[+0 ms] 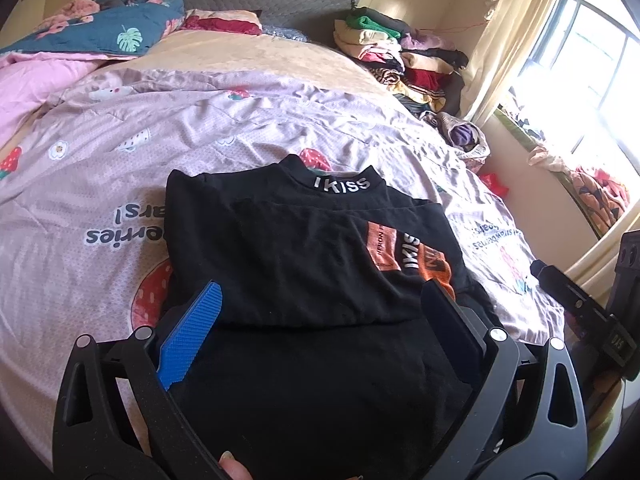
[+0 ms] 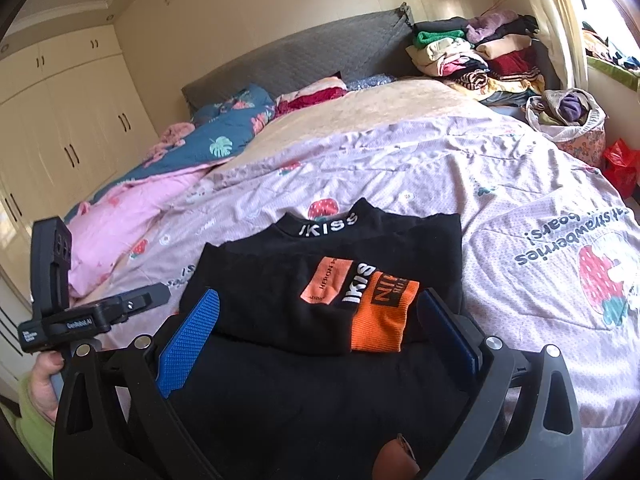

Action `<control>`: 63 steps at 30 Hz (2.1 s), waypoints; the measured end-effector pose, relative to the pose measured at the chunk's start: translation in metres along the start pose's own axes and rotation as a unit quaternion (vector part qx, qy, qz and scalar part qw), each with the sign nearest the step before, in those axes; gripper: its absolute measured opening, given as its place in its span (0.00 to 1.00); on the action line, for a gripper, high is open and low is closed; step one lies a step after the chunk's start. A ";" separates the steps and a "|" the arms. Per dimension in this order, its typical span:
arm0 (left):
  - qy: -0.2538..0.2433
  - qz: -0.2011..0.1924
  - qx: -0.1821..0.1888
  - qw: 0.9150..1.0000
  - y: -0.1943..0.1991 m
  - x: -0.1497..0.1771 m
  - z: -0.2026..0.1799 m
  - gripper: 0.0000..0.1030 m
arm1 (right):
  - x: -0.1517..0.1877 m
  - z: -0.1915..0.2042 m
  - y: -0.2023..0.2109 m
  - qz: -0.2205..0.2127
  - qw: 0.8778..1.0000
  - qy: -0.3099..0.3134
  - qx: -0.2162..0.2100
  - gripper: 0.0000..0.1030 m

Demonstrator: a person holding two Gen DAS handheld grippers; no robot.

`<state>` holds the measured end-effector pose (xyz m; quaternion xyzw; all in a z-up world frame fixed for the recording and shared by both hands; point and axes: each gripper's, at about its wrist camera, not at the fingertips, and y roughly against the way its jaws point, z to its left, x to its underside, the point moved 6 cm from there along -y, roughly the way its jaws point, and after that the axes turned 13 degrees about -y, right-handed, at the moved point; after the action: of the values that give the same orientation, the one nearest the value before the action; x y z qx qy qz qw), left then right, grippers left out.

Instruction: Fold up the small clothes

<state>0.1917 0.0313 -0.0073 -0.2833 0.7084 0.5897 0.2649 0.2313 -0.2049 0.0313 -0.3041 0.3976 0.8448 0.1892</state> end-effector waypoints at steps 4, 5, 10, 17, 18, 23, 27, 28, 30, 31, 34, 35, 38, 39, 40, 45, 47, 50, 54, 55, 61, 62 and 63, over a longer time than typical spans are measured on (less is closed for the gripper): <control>-0.006 -0.002 0.006 1.000 0.005 -0.001 -0.006 0.91 | -0.002 0.000 0.012 -0.010 1.000 -0.003 -0.003 0.96; -0.007 -0.003 0.007 1.000 0.006 -0.001 -0.007 0.91 | -0.001 0.000 0.014 -0.011 1.000 -0.005 -0.004 0.96; -0.013 -0.002 0.013 1.000 0.010 0.002 -0.012 0.91 | 0.003 -0.007 0.024 -0.012 1.000 -0.012 -0.001 0.96; -0.019 0.002 0.017 1.000 0.016 0.006 -0.016 0.91 | 0.012 -0.009 0.036 -0.013 1.000 -0.013 0.001 0.96; -0.020 0.002 0.017 1.000 0.017 0.007 -0.016 0.91 | 0.013 -0.008 0.037 -0.013 1.000 -0.013 0.002 0.96; -0.023 0.009 0.019 1.000 0.020 0.015 -0.017 0.91 | 0.023 -0.005 0.044 -0.011 1.000 -0.012 0.002 0.96; -0.028 0.015 0.020 0.999 0.022 0.021 -0.018 0.91 | 0.029 -0.003 0.048 -0.009 1.000 -0.008 0.002 0.96; -0.028 0.014 0.019 0.999 0.024 0.022 -0.017 0.91 | 0.031 -0.002 0.049 -0.009 1.000 -0.008 0.002 0.96; -0.028 0.013 0.018 0.999 0.026 0.024 -0.016 0.91 | 0.035 -0.002 0.051 -0.008 1.000 -0.007 0.002 0.96; -0.028 0.013 0.017 0.999 0.027 0.024 -0.016 0.91 | 0.037 -0.001 0.052 -0.007 1.000 -0.007 0.002 0.96; -0.028 0.015 0.017 0.999 0.029 0.028 -0.014 0.91 | 0.043 -0.002 0.055 -0.004 1.000 -0.007 0.003 0.96; -0.028 0.017 0.017 0.999 0.029 0.029 -0.014 0.91 | 0.045 -0.003 0.056 -0.002 1.000 -0.007 0.003 0.96; -0.028 0.021 0.018 0.999 0.030 0.033 -0.013 0.91 | 0.051 -0.005 0.057 0.005 1.000 -0.007 0.007 0.96; -0.029 0.022 0.018 0.999 0.030 0.035 -0.013 0.91 | 0.054 -0.005 0.057 0.008 1.000 -0.007 0.008 0.96; -0.029 0.024 0.017 0.999 0.031 0.037 -0.012 0.91 | 0.057 -0.006 0.057 0.011 1.000 -0.007 0.011 0.96; -0.026 0.032 0.014 0.999 0.035 0.047 -0.006 0.91 | 0.068 -0.013 0.058 0.020 1.000 -0.012 0.021 0.96; -0.026 0.037 0.011 0.999 0.036 0.052 -0.004 0.91 | 0.071 -0.017 0.058 0.023 0.999 -0.016 0.024 0.96; -0.028 0.046 0.009 0.998 0.035 0.060 -0.002 0.91 | 0.077 -0.022 0.060 0.027 0.999 -0.017 0.031 0.96; -0.033 0.060 -0.001 0.998 0.038 0.073 0.004 0.91 | 0.084 -0.031 0.063 0.031 0.998 -0.024 0.043 0.96; -0.032 0.064 -0.003 0.997 0.038 0.077 0.006 0.91 | 0.086 -0.033 0.064 0.032 0.998 -0.026 0.045 0.96; -0.026 0.080 -0.011 0.996 0.040 0.096 0.020 0.91 | 0.099 -0.048 0.063 0.045 0.996 -0.039 0.062 0.96; -0.025 0.083 -0.015 0.996 0.041 0.099 0.023 0.91 | 0.101 -0.050 0.063 0.047 0.996 -0.040 0.063 0.96; -0.024 0.085 -0.017 0.996 0.041 0.101 0.024 0.91 | 0.103 -0.052 0.062 0.050 0.996 -0.041 0.066 0.96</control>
<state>0.0927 0.0523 -0.0549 -0.2120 0.7134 0.6286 0.2256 0.1386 -0.2757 -0.0281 -0.2362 0.4592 0.8366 0.1826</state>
